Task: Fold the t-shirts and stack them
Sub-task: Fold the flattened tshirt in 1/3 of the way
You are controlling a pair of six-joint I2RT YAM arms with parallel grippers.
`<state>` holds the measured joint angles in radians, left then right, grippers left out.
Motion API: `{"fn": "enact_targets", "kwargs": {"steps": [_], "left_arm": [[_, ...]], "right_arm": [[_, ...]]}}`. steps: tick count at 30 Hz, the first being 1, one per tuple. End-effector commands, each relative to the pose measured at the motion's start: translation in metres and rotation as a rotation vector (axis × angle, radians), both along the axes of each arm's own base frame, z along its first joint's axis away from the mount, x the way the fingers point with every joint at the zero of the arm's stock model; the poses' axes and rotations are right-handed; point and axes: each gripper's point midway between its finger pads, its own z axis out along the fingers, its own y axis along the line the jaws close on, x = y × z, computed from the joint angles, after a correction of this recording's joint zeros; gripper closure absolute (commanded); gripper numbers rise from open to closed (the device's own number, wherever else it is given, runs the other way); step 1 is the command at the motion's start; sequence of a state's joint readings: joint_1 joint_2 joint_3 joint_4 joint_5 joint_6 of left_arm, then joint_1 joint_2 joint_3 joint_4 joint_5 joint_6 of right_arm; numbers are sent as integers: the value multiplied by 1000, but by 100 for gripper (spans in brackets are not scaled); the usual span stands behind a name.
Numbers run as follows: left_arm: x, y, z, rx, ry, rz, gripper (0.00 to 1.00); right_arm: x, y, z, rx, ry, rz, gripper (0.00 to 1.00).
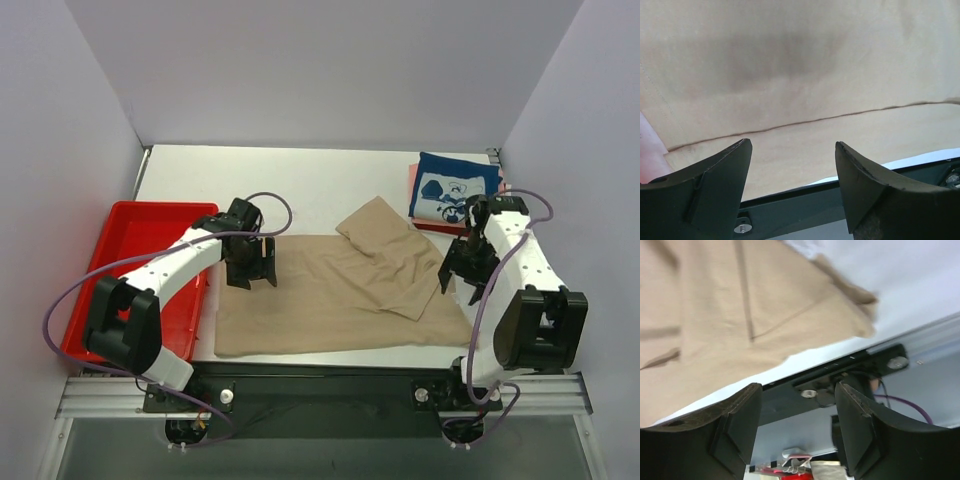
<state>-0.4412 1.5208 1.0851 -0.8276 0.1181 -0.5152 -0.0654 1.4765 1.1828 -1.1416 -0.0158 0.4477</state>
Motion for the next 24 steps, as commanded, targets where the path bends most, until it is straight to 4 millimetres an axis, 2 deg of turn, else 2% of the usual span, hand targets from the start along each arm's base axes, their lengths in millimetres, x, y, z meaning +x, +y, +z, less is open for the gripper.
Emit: {"fn": "enact_targets", "kwargs": {"steps": [1, 5, 8, 14, 19, 24], "left_arm": [[-4, 6, -10, 10, 36, 10, 22], [-7, 12, -24, 4, 64, 38, 22], [-9, 21, -34, 10, 83, 62, 22], [-13, 35, -48, 16, 107, 100, 22], [-12, 34, -49, 12, 108, 99, 22], [-12, 34, -47, 12, 108, 104, 22]], "right_arm": [[21, 31, -18, 144, -20, 26, 40], [24, 40, -52, 168, 71, 37, 42], [21, 33, -66, 137, 127, 48, 44], [22, 32, -72, 137, 124, 72, 47], [22, 49, -83, 169, 129, 99, 52], [26, 55, -98, 139, 124, 119, 58]]}}
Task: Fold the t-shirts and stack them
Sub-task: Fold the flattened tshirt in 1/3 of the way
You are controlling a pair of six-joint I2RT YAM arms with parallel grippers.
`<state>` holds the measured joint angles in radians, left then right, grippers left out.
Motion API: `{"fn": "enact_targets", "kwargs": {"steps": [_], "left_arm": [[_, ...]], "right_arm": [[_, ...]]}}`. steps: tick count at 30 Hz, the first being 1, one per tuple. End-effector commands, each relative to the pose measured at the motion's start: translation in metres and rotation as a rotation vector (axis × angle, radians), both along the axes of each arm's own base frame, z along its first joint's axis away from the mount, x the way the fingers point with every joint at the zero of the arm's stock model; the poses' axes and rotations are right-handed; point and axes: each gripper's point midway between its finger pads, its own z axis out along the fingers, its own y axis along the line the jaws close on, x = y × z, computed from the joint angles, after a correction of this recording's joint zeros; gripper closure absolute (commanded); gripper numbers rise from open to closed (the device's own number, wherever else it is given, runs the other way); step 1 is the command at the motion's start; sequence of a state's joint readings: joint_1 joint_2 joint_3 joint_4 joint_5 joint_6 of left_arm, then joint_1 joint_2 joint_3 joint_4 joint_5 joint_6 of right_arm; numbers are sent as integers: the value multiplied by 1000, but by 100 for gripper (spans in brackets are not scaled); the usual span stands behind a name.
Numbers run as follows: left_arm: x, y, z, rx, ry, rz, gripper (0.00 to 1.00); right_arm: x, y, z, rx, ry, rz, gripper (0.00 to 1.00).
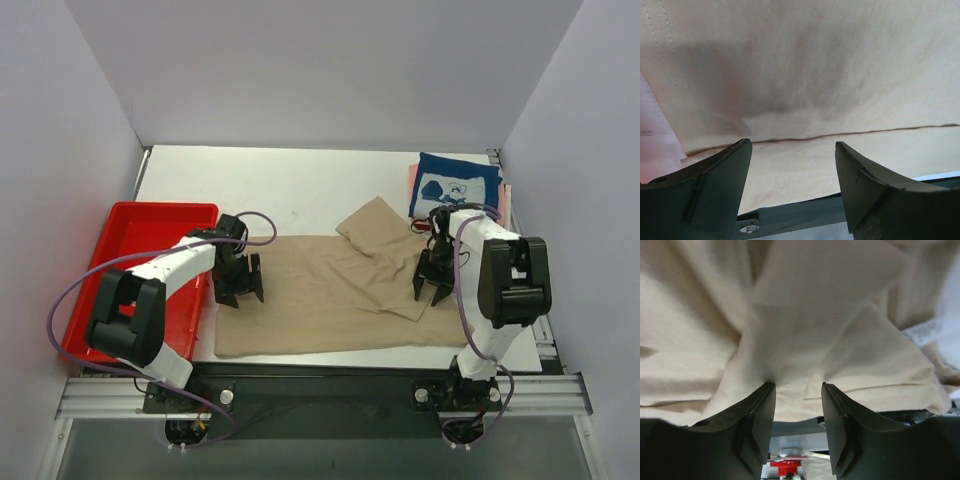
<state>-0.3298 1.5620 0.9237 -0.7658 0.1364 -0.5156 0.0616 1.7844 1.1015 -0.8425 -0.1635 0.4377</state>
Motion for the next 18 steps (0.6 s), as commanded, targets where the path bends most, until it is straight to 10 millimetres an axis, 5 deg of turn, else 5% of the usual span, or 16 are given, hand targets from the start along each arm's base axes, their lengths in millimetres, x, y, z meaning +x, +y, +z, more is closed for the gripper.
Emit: {"fn": "enact_targets", "kwargs": {"steps": [1, 11, 18], "left_arm": [[10, -4, 4, -24, -30, -1, 22], [5, -2, 2, -22, -24, 3, 22], [5, -1, 2, -30, -23, 13, 22]], "right_arm": [[-7, 4, -10, -20, 31, 13, 59], [-3, -3, -13, -72, 10, 24, 89], [16, 10, 6, -18, -60, -3, 96]]}}
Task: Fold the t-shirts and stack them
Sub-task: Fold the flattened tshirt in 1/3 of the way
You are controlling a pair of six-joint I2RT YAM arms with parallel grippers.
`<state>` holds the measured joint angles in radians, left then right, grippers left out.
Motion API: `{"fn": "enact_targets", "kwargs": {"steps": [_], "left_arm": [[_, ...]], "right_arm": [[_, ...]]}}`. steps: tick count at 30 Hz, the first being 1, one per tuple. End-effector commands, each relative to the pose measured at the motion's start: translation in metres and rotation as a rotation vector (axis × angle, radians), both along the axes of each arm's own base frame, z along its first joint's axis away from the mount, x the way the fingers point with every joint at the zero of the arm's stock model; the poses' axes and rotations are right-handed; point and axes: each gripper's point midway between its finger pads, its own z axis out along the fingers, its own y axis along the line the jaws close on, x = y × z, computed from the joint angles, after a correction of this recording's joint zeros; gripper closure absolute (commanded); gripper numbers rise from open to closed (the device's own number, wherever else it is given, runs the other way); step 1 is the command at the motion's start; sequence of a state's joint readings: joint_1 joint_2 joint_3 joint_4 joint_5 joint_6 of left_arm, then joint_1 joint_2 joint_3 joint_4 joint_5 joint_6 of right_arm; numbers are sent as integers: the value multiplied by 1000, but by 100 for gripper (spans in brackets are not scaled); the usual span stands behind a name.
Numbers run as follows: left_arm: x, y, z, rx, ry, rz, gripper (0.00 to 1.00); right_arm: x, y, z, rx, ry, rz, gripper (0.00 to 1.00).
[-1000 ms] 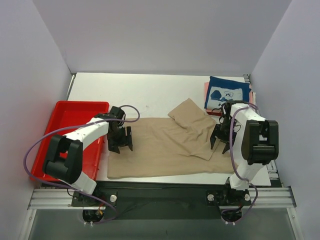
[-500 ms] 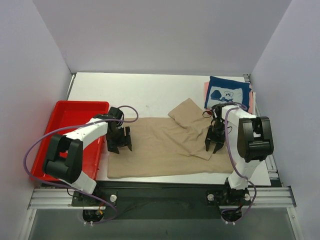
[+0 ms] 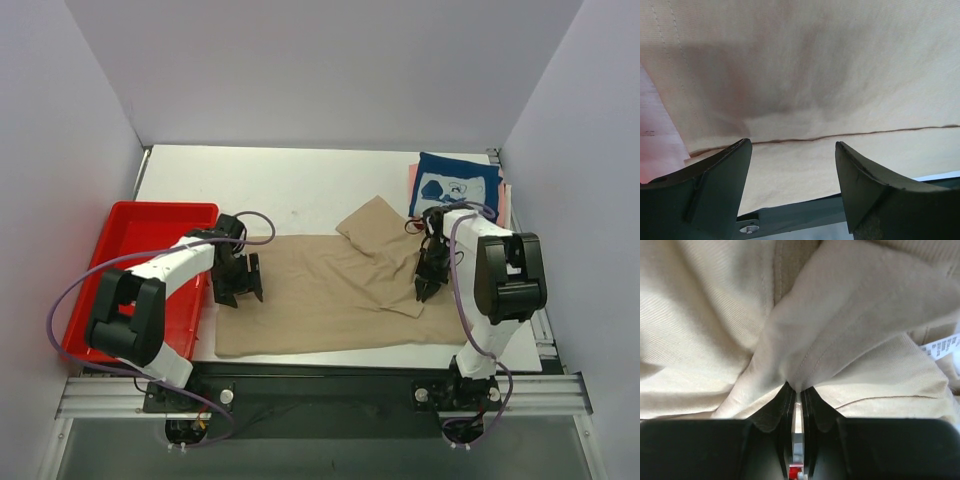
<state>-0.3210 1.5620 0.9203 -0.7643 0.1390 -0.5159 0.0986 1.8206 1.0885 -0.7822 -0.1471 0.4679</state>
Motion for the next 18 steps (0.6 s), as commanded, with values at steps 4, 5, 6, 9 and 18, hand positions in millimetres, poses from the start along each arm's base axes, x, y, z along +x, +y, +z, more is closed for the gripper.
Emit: {"fn": "enact_targets", "kwargs": {"steps": [4, 5, 6, 9, 18], "left_arm": [[5, -3, 3, -30, -27, 5, 22], [4, -3, 3, -33, -26, 5, 22], [4, -3, 3, -33, -27, 3, 22], [3, -3, 3, -33, -24, 5, 22], [2, -1, 4, -31, -28, 5, 22]], "right_arm": [[22, 14, 28, 30, -57, -6, 96], [26, 17, 31, 35, -61, -2, 96], [28, 19, 31, 38, -61, 3, 96], [34, 28, 32, 44, -53, 23, 96], [47, 42, 35, 32, -35, 67, 90]]}}
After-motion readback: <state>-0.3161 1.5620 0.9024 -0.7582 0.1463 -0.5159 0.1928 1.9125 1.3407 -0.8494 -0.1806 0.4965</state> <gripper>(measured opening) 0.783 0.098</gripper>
